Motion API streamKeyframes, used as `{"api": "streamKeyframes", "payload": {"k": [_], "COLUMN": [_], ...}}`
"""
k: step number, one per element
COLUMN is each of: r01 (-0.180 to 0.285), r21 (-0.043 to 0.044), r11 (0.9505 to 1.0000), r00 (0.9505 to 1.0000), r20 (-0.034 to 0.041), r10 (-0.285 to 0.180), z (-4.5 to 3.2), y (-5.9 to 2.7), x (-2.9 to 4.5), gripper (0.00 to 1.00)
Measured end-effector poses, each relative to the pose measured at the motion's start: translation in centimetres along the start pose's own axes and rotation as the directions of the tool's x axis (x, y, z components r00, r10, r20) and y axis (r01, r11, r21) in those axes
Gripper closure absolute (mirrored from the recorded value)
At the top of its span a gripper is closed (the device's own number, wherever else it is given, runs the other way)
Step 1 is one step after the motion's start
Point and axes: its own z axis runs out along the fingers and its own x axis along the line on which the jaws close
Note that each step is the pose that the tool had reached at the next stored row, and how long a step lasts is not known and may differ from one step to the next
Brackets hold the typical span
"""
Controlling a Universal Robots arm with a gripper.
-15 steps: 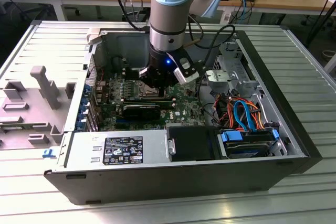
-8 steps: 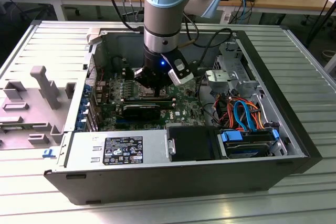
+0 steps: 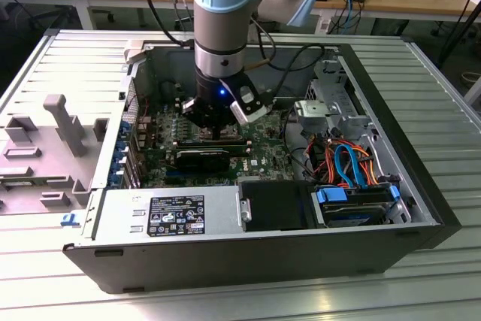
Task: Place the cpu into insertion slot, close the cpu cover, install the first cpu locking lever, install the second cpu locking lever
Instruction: 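Install the second cpu locking lever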
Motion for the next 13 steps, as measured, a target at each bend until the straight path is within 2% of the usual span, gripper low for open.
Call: {"api": "streamKeyframes", "payload": {"k": [6, 8, 9, 13], "r01": [0.000, 0.000, 0.000, 0.001], "r21": [-0.0005, -0.0057, -0.0102, -0.0438], "r11": [1.0000, 1.0000, 0.9999, 0.9990], "r00": [1.0000, 1.0000, 1.0000, 1.0000], "r20": [0.0012, 0.0026, 0.0033, 0.0074], "r10": [0.000, 0.000, 0.000, -0.001], "z": [0.02, 0.03, 0.02, 0.02], "y": [-0.26, -0.40, -0.46, -0.53], "x": [1.28, 1.82, 2.00, 2.07], "gripper": [0.89, 0.89, 0.89, 0.89]}}
